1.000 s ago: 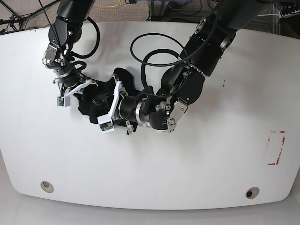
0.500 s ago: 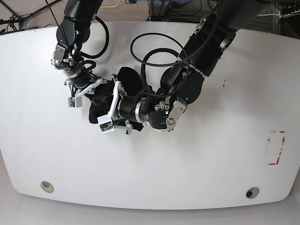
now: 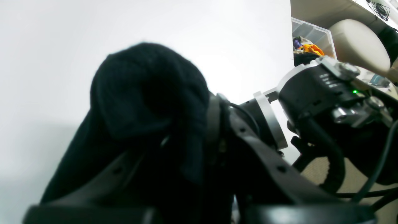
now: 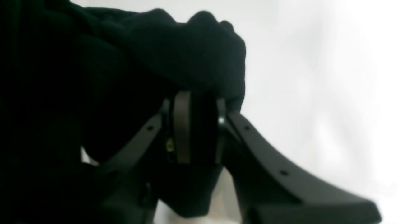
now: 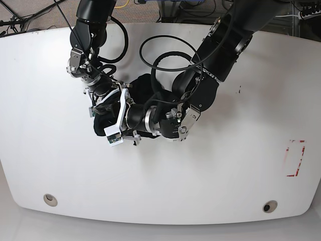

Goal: Fold the T-shirt properly

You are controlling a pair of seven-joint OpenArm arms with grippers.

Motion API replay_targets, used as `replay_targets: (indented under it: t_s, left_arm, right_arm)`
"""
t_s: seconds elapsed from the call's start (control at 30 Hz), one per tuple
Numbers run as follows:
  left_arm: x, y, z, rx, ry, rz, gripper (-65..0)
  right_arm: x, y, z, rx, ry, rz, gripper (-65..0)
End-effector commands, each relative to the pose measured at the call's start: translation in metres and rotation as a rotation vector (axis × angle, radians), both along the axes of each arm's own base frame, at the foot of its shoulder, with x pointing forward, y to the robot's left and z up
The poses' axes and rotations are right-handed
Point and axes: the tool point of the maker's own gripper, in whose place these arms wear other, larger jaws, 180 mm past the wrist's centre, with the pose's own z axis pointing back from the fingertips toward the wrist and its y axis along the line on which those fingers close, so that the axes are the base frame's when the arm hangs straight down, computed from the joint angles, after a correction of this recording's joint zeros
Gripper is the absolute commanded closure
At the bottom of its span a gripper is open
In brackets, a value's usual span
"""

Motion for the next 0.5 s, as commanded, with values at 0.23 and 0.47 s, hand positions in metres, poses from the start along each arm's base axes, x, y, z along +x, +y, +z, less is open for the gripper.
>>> replay_targets:
  t_s: [0.23,0.47]
  left_arm:
    - [0.005,-0.009,0.026,-0.075,-0.03,-0.005,-34.9]
    - [0.017,0.0,0.03,-0.098,-0.022,0.041,-45.8]
  right_arm:
    - [-0.01,-0.001,-0.011,-0.044,0.065,0.027,-9.7]
    - [-0.01,-0.001,-0.01,-0.041,0.063,0.029,-9.7]
